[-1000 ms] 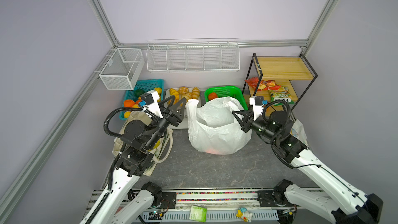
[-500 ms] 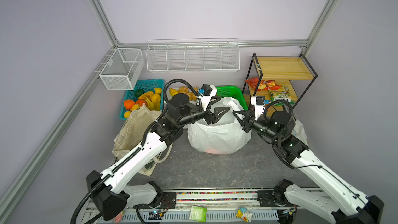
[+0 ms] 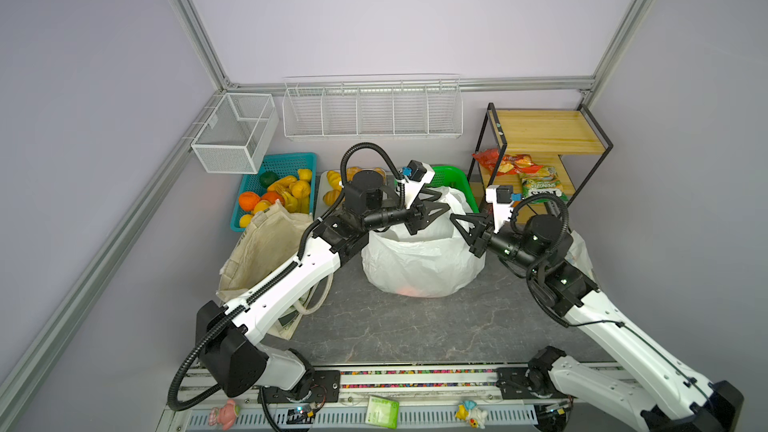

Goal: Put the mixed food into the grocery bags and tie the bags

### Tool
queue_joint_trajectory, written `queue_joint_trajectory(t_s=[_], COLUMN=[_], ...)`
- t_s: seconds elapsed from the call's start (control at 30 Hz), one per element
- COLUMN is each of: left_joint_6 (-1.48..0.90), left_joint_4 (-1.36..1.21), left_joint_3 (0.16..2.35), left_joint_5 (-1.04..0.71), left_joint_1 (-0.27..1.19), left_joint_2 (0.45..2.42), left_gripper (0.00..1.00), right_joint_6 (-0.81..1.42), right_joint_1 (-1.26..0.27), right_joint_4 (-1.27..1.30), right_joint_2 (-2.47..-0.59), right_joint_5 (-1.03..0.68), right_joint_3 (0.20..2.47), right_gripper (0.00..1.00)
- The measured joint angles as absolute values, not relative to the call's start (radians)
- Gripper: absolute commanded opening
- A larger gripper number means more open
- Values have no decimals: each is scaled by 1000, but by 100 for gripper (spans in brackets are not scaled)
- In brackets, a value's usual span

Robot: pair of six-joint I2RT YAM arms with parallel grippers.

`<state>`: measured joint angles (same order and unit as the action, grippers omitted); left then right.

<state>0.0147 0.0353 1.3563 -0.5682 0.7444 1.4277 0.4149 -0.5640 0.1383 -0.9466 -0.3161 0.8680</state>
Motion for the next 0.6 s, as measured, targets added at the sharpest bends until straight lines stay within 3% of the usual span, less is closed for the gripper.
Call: queue_joint_trajectory(t_s=[0.07, 0.1, 0.17, 0.2, 0.27, 0.4, 0.6], left_joint_6=[13, 12, 7, 3, -11, -65, -179], left_joint_4=[35, 36, 38, 43, 62, 107, 149], left_joint_3=[1361, 1361, 1362, 1362, 1364, 1377, 1420], left_joint_5=[-574, -578, -583, -586, -592, -605, -619], left_joint_1=[744, 743, 741, 739, 732, 725, 724], left_joint_2=[1430, 1430, 1429, 1428, 1422, 1414, 1413], left_gripper=[14, 10, 3, 0, 0, 0, 0], right_joint_6=[411, 406, 381, 358, 288, 123, -47], right_joint_1=[-564, -564, -564, -563, -563, -567, -633], right_joint_4=[137, 133, 100, 73, 28, -27, 7], right_joint_2=[-947, -947, -946, -946, -935, -868, -836], right_joint_5=[-315, -314, -295, -277, -230, -160, -123], right_joint_3=[868, 868, 873, 879, 885, 869, 816], right_gripper=[15, 23, 53, 63, 80, 100, 91])
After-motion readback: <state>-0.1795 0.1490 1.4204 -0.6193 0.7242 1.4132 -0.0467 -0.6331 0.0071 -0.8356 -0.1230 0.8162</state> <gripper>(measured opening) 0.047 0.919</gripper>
